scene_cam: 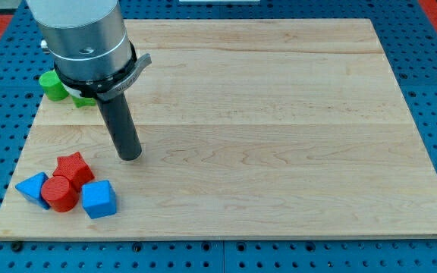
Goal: Nudge the yellow heart up a bit
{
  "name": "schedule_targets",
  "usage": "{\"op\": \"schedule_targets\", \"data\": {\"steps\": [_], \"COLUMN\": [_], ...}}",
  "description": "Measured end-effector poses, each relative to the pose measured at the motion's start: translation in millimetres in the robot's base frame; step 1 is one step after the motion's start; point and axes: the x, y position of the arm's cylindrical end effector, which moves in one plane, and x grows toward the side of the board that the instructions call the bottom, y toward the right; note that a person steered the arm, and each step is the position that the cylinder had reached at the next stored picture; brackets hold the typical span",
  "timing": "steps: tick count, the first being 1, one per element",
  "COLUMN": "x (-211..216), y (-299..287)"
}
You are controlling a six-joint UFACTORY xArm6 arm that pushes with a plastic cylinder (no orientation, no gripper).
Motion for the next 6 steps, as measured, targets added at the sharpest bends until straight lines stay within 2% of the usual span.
{"op": "schedule_targets", "data": {"steps": [2, 3, 4, 6], "x": [1.1, -14.6, -52.8, -61.8], "y": [-38.8, -66.3, -79.7, -87.2]}}
